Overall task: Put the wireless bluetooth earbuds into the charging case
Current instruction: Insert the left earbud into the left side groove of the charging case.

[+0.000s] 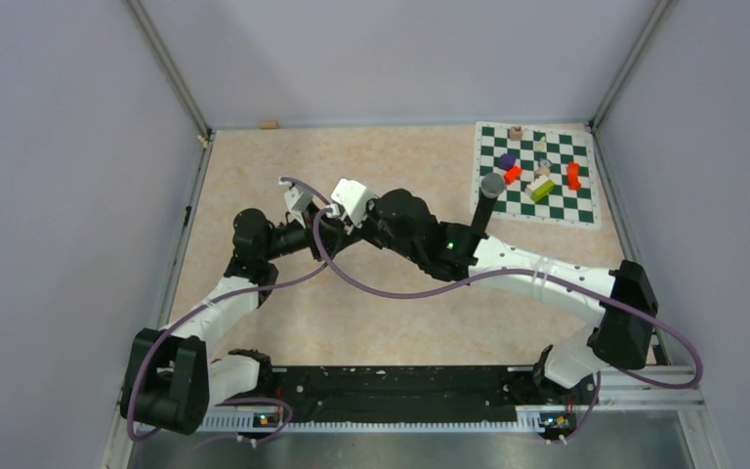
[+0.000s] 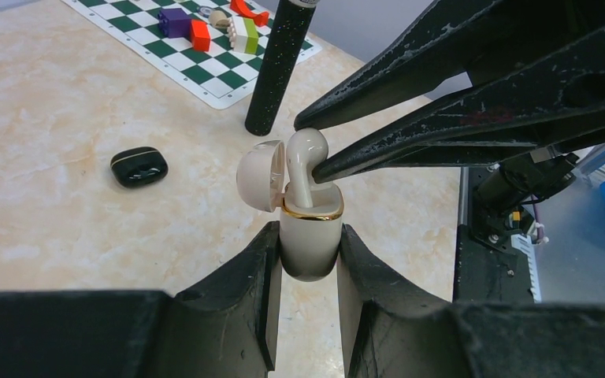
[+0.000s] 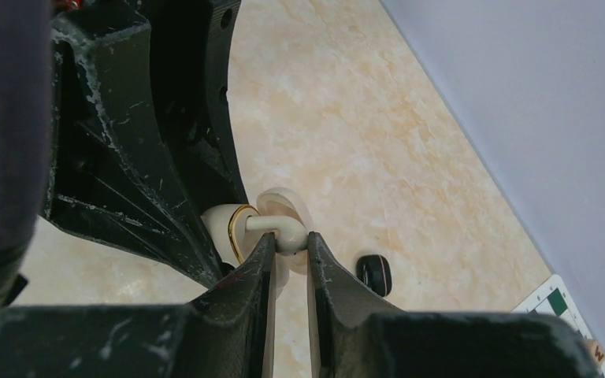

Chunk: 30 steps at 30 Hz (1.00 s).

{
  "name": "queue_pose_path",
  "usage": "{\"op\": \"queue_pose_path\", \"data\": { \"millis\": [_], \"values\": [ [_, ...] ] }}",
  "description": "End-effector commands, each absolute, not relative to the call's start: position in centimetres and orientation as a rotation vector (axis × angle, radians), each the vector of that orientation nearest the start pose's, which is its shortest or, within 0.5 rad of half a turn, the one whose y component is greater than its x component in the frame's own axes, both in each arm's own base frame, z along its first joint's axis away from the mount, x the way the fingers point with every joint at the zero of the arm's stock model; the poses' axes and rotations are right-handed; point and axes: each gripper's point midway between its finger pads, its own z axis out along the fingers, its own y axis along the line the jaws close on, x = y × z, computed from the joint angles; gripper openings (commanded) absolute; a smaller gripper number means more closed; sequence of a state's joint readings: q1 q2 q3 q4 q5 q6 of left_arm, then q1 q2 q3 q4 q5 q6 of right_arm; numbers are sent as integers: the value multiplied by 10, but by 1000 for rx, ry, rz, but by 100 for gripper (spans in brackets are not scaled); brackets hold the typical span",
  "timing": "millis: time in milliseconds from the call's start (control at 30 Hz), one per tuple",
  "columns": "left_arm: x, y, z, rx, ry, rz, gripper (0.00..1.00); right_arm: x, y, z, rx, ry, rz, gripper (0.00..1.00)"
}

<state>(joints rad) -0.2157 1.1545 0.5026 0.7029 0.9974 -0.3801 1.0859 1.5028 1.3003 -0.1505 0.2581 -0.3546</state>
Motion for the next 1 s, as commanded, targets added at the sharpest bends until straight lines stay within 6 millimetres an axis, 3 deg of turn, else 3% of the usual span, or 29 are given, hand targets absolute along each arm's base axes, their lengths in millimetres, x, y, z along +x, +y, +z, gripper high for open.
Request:
{"op": "queue_pose_path", "data": {
  "millis": [0, 167, 767, 967],
  "values": [
    [267, -216, 240, 746, 1428, -1137, 0, 254, 405, 271, -1116, 1569, 319, 6],
    [267, -216, 241, 747, 1424, -1136, 0, 250, 410, 264, -1137, 1583, 321, 6],
    [261, -217, 235, 795, 1428, -1142, 0, 230, 411, 286, -1227, 1448, 410, 9],
    [254, -217, 250, 810, 1367, -1163, 0, 232, 408, 288, -1228, 1441, 387, 12]
  ]
}}
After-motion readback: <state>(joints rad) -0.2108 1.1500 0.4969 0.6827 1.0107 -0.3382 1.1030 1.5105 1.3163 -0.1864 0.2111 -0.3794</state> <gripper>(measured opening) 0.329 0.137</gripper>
